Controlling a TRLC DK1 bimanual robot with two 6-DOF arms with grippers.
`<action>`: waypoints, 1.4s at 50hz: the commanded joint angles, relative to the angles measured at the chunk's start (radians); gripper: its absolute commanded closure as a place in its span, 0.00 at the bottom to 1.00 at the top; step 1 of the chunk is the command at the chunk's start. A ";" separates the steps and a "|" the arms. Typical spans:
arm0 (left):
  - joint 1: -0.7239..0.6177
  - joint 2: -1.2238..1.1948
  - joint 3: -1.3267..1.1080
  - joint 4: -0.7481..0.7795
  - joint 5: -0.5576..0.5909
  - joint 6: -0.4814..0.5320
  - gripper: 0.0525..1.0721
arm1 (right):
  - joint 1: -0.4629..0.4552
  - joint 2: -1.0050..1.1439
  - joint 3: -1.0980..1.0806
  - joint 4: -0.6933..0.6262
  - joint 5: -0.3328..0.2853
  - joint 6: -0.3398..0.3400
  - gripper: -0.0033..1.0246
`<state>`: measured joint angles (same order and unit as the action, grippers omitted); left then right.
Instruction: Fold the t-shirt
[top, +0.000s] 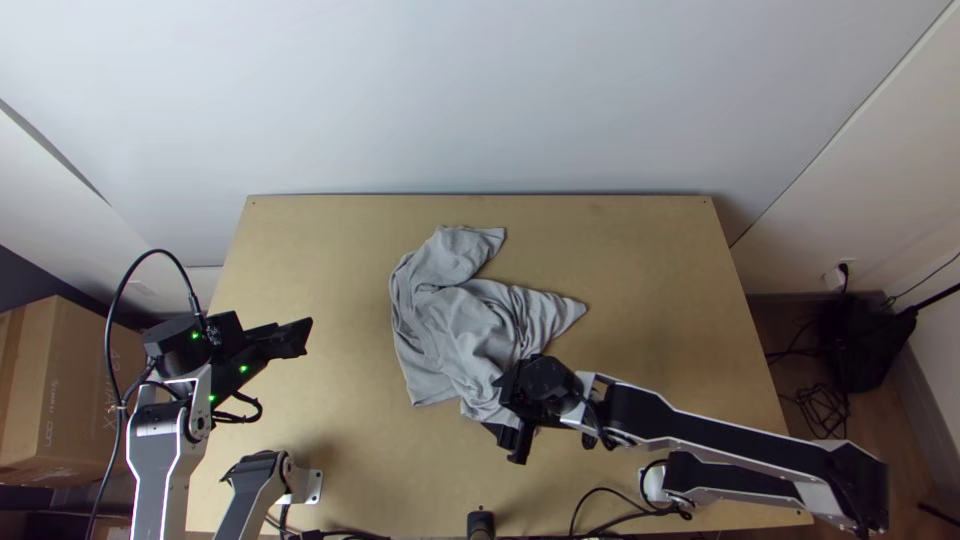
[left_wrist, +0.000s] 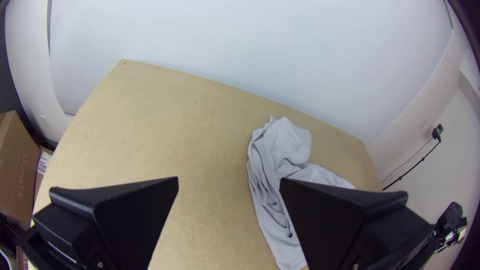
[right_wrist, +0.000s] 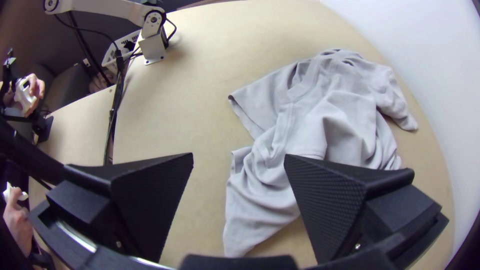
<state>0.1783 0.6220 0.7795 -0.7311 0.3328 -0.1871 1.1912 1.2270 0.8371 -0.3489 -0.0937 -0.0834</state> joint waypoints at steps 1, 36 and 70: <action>-0.002 0.002 -0.023 0.013 0.005 -0.006 0.04 | 0.007 0.058 -0.026 0.054 0.005 -0.013 0.19; -0.005 0.054 -0.009 0.021 0.002 0.025 0.04 | -0.131 0.325 -0.130 0.407 -0.038 -0.007 0.19; -0.042 0.054 0.007 -0.045 0.000 0.049 0.05 | -0.166 0.141 -0.058 0.352 -0.044 0.140 0.97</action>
<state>0.1570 0.6762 0.7635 -0.7540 0.3317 -0.1596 1.0435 1.4391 0.6983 0.0246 -0.1314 0.0090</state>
